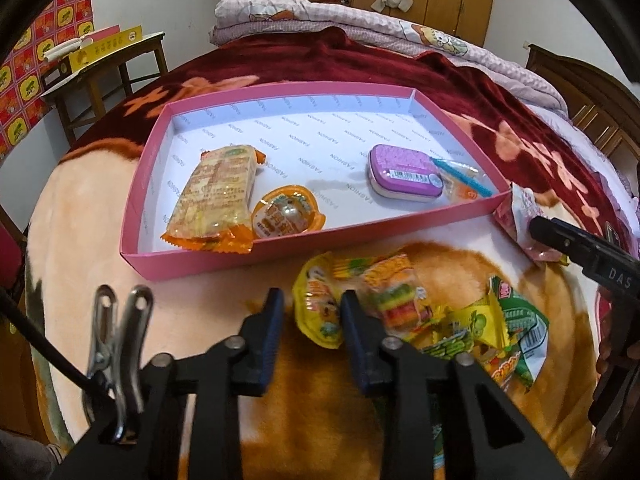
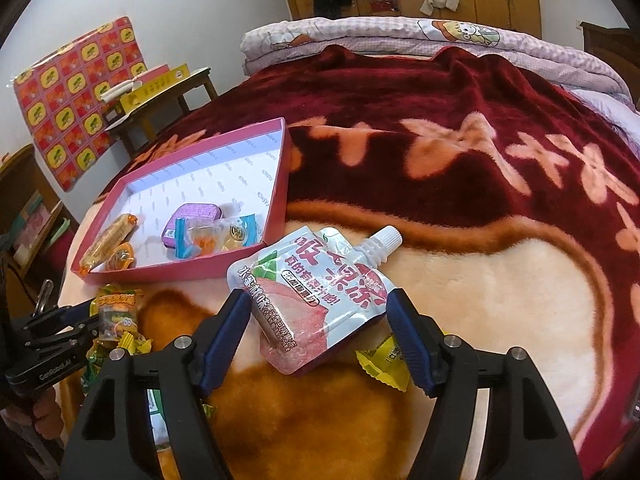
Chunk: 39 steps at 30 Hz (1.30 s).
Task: Organize snacks
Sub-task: 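Lift the yellow jelly cup with left tool while right tool grasps pink pouch, then lower yellow jelly cup into tray with left tool while right tool drops pink pouch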
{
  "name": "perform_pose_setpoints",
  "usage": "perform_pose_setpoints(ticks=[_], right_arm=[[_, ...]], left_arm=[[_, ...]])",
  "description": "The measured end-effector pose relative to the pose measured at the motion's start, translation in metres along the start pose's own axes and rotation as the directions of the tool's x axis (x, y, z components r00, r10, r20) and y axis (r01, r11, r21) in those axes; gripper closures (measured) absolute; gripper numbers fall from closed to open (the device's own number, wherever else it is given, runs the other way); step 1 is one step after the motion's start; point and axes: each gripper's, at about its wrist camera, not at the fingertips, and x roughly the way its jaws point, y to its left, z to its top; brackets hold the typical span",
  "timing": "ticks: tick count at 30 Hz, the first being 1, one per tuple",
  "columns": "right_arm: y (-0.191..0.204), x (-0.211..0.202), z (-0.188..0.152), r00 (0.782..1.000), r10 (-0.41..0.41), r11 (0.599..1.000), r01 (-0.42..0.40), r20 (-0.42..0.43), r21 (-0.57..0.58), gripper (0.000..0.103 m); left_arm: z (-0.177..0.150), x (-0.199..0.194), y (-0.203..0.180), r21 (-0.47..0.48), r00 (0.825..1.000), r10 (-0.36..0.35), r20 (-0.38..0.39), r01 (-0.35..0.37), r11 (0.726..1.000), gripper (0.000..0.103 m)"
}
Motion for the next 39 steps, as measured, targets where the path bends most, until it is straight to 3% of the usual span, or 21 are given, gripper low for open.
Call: perform_pose_setpoints(ticks=[20,26,33,37,39], right_arm=[[-0.015,0.001,0.004,0.999,0.036,0.992,-0.036,0.003,0.119,0.029],[-0.016,0.007,0.007,0.999,0.041,0.988,-0.042,0.015,0.149,0.023],[-0.009,0.019,0.007,0.999,0.042,0.991,-0.041,-0.011,0.127,0.022],[-0.008,0.018,0.007,0.999,0.051,0.989,-0.048,-0.016,0.140,0.027],[-0.010,0.014,0.007,0.999,0.047,0.987,-0.045,-0.010,0.153,0.035]], left_arm=[[0.002,-0.033,0.011,-0.002,0.997,-0.019,0.079,0.019,1.000,0.079],[0.006,-0.044,0.020,-0.020,0.994,-0.006,0.107,0.009,1.000,0.079],[0.014,-0.062,0.035,-0.018,0.988,0.041,0.148,-0.039,0.999,0.079],[0.018,-0.071,0.047,-0.022,0.984,0.068,0.162,-0.065,0.998,0.079],[0.020,-0.074,0.053,-0.025,0.983,0.076,0.167,-0.072,0.997,0.079]])
